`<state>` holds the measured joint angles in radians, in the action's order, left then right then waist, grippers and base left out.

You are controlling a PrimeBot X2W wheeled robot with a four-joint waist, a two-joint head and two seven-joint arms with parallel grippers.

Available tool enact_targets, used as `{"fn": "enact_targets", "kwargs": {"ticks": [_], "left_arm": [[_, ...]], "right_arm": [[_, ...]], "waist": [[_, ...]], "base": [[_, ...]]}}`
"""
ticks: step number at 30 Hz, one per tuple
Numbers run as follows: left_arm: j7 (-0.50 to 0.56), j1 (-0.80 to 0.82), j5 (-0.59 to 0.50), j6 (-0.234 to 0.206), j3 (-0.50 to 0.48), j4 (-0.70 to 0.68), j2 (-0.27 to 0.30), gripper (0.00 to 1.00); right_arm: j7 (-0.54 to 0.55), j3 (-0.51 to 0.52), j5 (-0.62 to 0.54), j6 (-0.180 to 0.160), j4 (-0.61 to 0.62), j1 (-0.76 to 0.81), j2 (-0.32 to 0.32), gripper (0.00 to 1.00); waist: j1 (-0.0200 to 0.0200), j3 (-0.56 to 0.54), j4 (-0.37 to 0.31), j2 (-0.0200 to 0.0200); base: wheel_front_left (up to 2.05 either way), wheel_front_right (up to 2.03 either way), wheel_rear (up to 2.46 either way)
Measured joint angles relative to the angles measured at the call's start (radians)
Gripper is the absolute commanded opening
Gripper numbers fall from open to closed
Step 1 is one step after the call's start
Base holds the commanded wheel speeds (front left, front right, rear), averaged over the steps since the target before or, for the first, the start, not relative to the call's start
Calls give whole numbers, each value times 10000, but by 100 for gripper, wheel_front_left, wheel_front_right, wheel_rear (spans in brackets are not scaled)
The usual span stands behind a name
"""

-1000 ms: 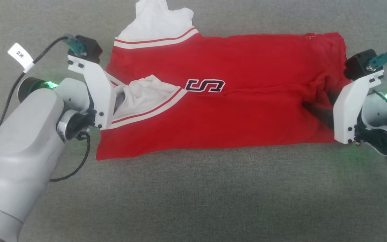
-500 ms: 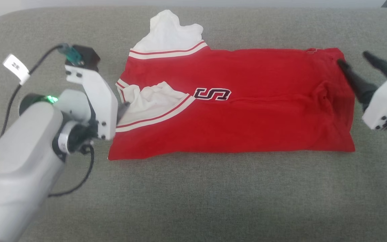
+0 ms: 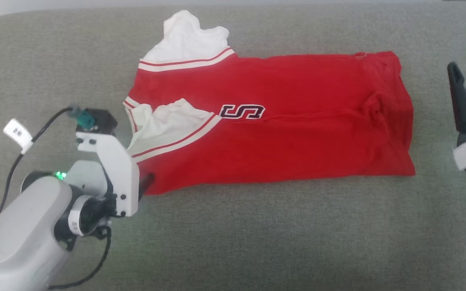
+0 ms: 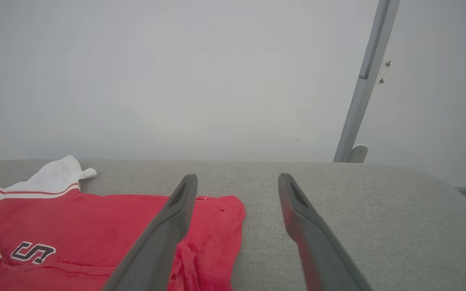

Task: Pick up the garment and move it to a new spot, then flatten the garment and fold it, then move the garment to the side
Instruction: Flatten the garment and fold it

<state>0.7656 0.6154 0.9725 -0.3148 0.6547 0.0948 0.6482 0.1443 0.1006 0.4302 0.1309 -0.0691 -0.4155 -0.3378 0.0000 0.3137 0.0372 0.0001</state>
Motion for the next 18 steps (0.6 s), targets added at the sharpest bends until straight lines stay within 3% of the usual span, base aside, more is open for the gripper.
{"fn": "enact_targets", "kwargs": {"ticks": [4, 10, 12, 18], "left_arm": [[-73, -288, 121, -238, -92, 159, -10, 100], [-384, -388, 337, -142, -265, 1087, -286, 100], [-500, -384, 368, 119, -253, 1333, -318, 0], [-823, -297, 403, 625, -265, 1956, -610, 0]], "right_arm": [[355, 314, -109, -2, 416, 402, 341, 100], [1208, 278, -19, -2, 794, 949, 560, 100], [1590, 169, 174, -2, 838, 1103, 537, 100], [3302, 15, 746, -2, 631, 1488, 443, 100]], "waist": [[0, 106, -149, -1], [0, 130, -305, 0], [0, 106, -326, 0], [0, 57, -223, 0]], "base": [[0, 0, 0], [0, 0, 0], [0, 0, 0], [0, 0, 0]]}}
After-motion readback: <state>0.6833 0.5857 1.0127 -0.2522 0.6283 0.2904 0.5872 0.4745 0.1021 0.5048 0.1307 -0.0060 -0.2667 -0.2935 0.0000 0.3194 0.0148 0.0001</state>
